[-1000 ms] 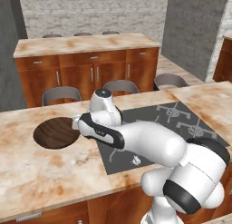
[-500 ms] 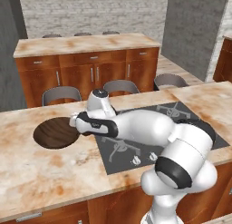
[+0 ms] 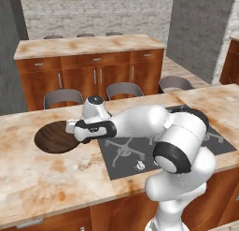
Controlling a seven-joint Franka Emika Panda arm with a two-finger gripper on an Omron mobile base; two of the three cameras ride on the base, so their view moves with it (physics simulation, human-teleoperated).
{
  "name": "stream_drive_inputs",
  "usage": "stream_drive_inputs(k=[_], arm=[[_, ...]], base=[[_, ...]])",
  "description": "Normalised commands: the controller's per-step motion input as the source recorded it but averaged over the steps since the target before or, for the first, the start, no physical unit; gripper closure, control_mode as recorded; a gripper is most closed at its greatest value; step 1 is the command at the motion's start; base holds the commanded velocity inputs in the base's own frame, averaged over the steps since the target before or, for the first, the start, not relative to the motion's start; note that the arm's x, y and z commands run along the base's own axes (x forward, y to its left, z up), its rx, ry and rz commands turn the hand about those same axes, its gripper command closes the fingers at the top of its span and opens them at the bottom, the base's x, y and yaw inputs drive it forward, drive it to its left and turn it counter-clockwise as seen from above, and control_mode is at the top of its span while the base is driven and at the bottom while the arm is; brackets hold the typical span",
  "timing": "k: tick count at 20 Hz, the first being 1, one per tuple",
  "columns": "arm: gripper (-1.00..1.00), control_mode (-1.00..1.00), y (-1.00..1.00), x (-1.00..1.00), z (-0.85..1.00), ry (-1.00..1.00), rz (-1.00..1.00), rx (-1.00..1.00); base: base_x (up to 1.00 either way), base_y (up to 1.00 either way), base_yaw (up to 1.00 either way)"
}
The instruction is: Pick the cup and bowl from the counter and place them on the counter next to the sink.
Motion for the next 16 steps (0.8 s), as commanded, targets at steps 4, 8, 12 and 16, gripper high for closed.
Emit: stream_drive_inputs(k=[4, 8, 12, 16], arm=[[-1.00, -1.00, 0.05, 0.25, -0.28, 0.00, 0.00, 0.00], [-1.00, -1.00, 0.00, 0.24, -0.32, 0.00, 0.00, 0.00], [-1.00, -1.00, 0.16, 0.32, -0.34, 0.00, 0.00, 0.00], [-1.00, -1.00, 0.27, 0.11, -0.23, 0.00, 0.00, 0.00]], base=[[0.00, 0.00, 0.00], [0.00, 0.00, 0.00], [0.00, 0.00, 0.00], [0.00, 0.00, 0.00]])
